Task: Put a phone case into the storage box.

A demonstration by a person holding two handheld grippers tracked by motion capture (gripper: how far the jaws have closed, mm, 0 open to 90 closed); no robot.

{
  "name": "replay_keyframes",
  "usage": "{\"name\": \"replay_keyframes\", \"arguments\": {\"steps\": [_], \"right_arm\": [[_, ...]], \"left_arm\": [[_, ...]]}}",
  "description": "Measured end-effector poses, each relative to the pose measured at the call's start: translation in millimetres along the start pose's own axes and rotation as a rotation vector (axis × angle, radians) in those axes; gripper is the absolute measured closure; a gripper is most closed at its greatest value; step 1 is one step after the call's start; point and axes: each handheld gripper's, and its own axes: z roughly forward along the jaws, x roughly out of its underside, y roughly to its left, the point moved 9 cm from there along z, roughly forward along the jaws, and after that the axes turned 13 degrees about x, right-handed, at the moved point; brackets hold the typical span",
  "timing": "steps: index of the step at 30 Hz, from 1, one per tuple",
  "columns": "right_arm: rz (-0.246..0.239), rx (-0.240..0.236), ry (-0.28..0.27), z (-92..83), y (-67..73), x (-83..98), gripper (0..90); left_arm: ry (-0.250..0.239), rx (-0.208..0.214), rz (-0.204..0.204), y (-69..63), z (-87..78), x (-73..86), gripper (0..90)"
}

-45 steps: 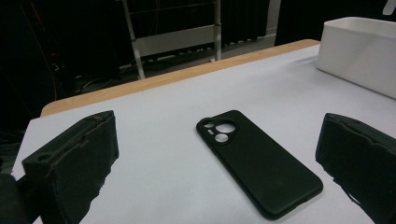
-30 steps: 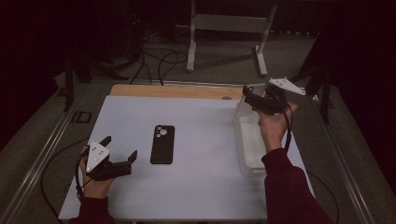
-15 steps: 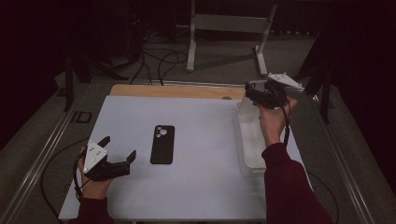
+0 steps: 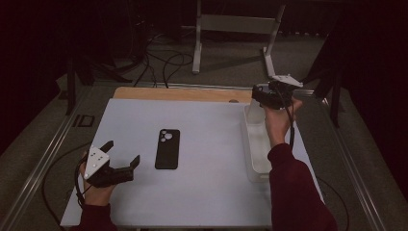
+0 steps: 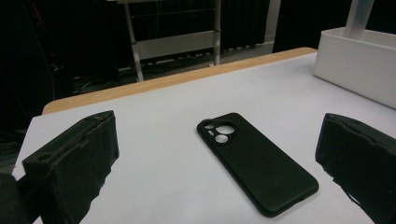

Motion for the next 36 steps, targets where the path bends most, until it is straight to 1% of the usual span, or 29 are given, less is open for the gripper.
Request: {"name": "replay_keyframes", "arguments": {"steps": [4,5,10,15,18,22,26,29,32,36], "right_arm": [[-0.002,0.010,0.011,4.8,-0.3,1.6,16.8],[-0.005,0.010,0.012,5.9,-0.1,1.8,16.7],[-0.006,0.021,0.016,11.3,-1.2,2.2,16.7],[-0.014,0.023,0.031,15.6,-2.1,4.8,16.7],[-0.021,0.027,0.048,18.8,-1.2,9.1,16.6],[-0.019,0.030,0.063,22.4,-0.1,14.6,16.6],[-0.034,0.038,0.081,25.6,1.7,20.5,16.6],[-0.040,0.034,0.092,26.4,3.6,23.8,16.5],[-0.059,0.047,0.104,27.8,4.4,28.2,16.6],[-0.055,0.054,0.116,28.4,3.9,32.8,16.5]], "left_arm": [[-0.004,0.001,-0.006,0.3,-0.8,-0.6,0.1],[-0.013,0.004,-0.011,0.1,-1.2,-1.6,0.1],[-0.025,0.004,-0.008,-1.0,-3.5,-5.0,0.1],[-0.021,0.005,-0.008,-1.2,-3.1,-4.5,0.1],[-0.025,0.004,-0.009,-1.0,-3.7,-5.2,0.1],[-0.027,0.005,-0.009,-1.2,-3.9,-5.5,0.1],[-0.030,0.005,-0.009,-1.5,-4.1,-6.0,0.1],[-0.034,0.004,-0.011,-1.5,-4.3,-6.4,0.1],[-0.034,0.004,-0.011,-1.5,-4.4,-6.5,0.1],[-0.035,0.003,-0.011,-1.4,-4.4,-6.5,0.1]]}}
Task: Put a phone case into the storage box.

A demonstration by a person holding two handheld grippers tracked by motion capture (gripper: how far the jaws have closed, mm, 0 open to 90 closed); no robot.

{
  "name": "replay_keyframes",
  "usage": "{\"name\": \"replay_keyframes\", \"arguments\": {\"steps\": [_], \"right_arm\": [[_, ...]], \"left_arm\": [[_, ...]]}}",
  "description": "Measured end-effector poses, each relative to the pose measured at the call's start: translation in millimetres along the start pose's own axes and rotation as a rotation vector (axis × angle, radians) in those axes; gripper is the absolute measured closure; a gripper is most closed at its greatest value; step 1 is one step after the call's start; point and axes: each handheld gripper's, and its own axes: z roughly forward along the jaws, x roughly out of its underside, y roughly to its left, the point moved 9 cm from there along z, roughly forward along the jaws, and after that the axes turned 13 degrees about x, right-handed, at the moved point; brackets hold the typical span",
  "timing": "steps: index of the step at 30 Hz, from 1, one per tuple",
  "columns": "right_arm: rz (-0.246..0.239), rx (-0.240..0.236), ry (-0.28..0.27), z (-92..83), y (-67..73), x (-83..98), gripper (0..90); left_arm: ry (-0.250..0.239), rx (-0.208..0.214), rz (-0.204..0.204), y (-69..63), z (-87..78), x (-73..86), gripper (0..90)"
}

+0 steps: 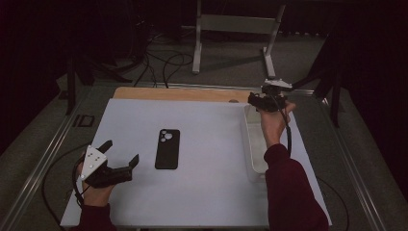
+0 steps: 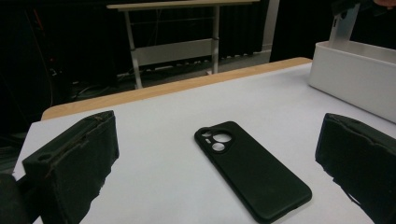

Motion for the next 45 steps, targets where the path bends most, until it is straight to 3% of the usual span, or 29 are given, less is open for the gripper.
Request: {"name": "replay_keyframes", "arguments": {"steps": [12,28,34,41,43,45], "right_arm": [[0.001,0.023,0.091,5.0,-0.8,15.9,16.5],[0.002,0.021,0.094,-8.6,0.6,20.5,16.5],[-0.010,0.027,0.142,-3.5,4.2,29.3,16.5],[0.003,0.025,0.129,5.0,6.4,27.3,15.8],[0.024,0.015,0.111,10.9,2.9,25.6,8.2],[0.005,0.001,0.100,12.2,3.1,24.8,7.3]], "left_arm": [[-0.001,0.000,0.001,-0.5,0.3,-0.2,0.1],[0.005,0.004,0.004,-2.6,2.8,0.3,0.1],[0.007,0.005,0.004,-3.0,3.2,0.7,0.1],[0.008,0.007,0.003,-3.0,3.4,0.8,0.1],[0.007,0.007,0.002,-2.8,2.8,0.6,0.1],[0.007,0.008,0.001,-2.6,3.0,0.8,0.1]]}}
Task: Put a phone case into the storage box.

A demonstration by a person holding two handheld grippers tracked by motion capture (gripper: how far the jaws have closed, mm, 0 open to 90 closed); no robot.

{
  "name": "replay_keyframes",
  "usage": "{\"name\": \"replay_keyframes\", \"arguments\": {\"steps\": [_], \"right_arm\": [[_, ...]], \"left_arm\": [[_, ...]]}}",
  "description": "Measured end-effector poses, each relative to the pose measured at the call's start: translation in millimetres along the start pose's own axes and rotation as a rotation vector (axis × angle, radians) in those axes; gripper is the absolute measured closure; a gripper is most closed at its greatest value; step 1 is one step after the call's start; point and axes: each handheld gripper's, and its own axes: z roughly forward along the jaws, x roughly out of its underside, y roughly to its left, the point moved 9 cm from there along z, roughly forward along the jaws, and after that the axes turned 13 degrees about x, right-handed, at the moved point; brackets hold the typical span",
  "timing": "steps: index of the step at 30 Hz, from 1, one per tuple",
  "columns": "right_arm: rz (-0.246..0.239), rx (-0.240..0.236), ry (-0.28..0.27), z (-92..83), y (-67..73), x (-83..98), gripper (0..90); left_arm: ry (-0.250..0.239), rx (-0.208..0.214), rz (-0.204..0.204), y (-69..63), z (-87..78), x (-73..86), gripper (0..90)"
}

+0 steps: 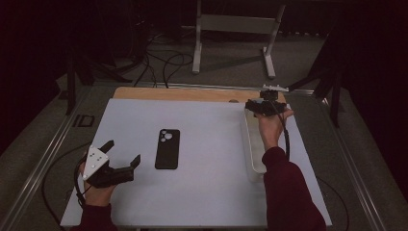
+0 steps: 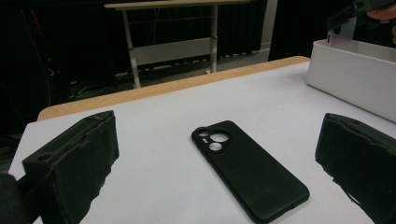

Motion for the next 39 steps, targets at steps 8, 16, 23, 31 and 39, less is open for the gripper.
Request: {"name": "replay_keyframes", "arguments": {"steps": [8,16,23,31,39], "right_arm": [[0.005,-0.028,-0.024,-0.5,-2.9,-8.9,7.2],[-0.032,-0.049,0.006,5.6,0.3,-14.8,7.4],[-0.032,-0.058,-0.011,3.3,2.1,-19.1,7.5],[-0.023,-0.070,-0.022,-4.5,-2.7,-20.5,7.5],[-0.035,-0.126,-0.048,-20.2,1.0,-17.6,7.8]], "left_arm": [[0.004,0.001,0.003,-1.3,1.4,0.5,0.1],[0.004,0.002,0.002,-1.4,1.4,0.6,0.1],[0.003,0.003,0.002,-1.6,1.2,0.5,0.1],[0.012,-0.002,0.002,-1.5,2.5,1.6,0.1],[0.016,-0.004,-0.001,-1.4,3.7,2.5,0.1]]}}
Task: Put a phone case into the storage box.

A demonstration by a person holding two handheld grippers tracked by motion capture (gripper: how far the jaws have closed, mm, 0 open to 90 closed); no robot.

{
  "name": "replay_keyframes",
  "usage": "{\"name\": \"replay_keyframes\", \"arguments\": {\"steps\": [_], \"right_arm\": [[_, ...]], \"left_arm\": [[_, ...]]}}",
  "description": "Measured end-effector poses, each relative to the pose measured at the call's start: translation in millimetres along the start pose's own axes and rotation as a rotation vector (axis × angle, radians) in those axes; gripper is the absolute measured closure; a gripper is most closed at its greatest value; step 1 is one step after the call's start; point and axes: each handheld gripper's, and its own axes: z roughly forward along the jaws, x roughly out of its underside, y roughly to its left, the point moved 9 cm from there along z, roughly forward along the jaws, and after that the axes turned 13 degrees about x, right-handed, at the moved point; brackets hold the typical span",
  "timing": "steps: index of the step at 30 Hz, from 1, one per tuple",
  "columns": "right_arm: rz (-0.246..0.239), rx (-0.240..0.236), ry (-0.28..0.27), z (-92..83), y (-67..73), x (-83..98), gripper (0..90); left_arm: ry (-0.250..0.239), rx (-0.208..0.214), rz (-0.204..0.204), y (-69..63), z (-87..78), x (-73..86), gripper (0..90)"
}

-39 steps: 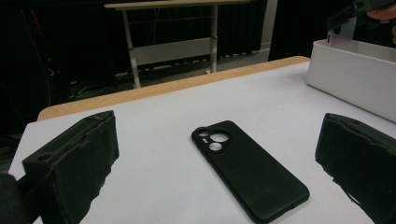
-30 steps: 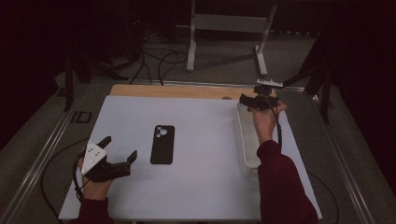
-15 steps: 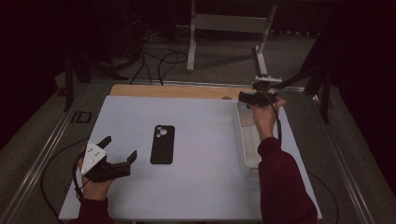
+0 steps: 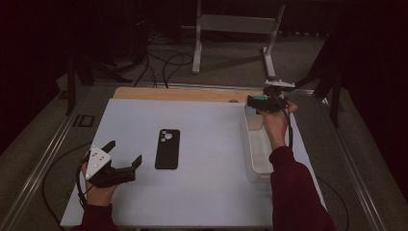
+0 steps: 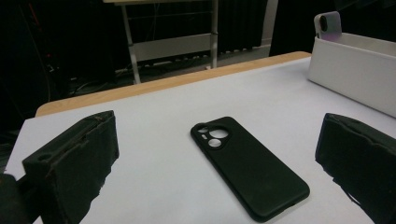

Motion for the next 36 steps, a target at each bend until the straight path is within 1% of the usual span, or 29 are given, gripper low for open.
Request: {"name": "replay_keyframes", "arguments": {"steps": [2,11,16,20,21,26,29,33,36], "right_arm": [[-0.006,-0.015,-0.014,-5.1,2.4,0.3,8.3],[-0.045,-0.123,-0.055,-31.9,21.7,7.6,8.3],[-0.086,-0.176,-0.076,-48.5,35.1,12.8,8.3],[-0.114,-0.237,-0.114,-65.9,47.5,15.9,8.3],[-0.115,-0.250,-0.121,-69.6,49.7,16.4,8.3],[-0.159,-0.312,-0.154,-91.0,59.6,21.8,8.3],[-0.165,-0.337,-0.160,-99.5,61.4,26.4,8.3],[-0.160,-0.356,-0.180,-111.3,60.2,35.1,8.2],[-0.163,-0.363,-0.195,-118.1,58.9,43.1,8.3]], "left_arm": [[0.002,0.001,-0.001,0.0,0.3,0.3,0.1],[0.011,0.000,-0.004,-0.4,1.8,1.8,0.1],[0.013,-0.002,-0.014,1.1,2.7,2.5,0.1],[0.019,-0.003,-0.014,1.6,3.5,3.4,0.1],[0.021,-0.003,-0.015,1.8,3.6,3.6,0.1],[0.019,-0.004,-0.024,2.5,4.5,3.7,0.1],[0.021,-0.003,-0.024,2.1,4.8,4.0,0.1],[0.023,-0.003,-0.027,2.5,4.3,4.3,0.1],[0.027,-0.002,-0.033,3.3,4.8,5.0,0.1]]}}
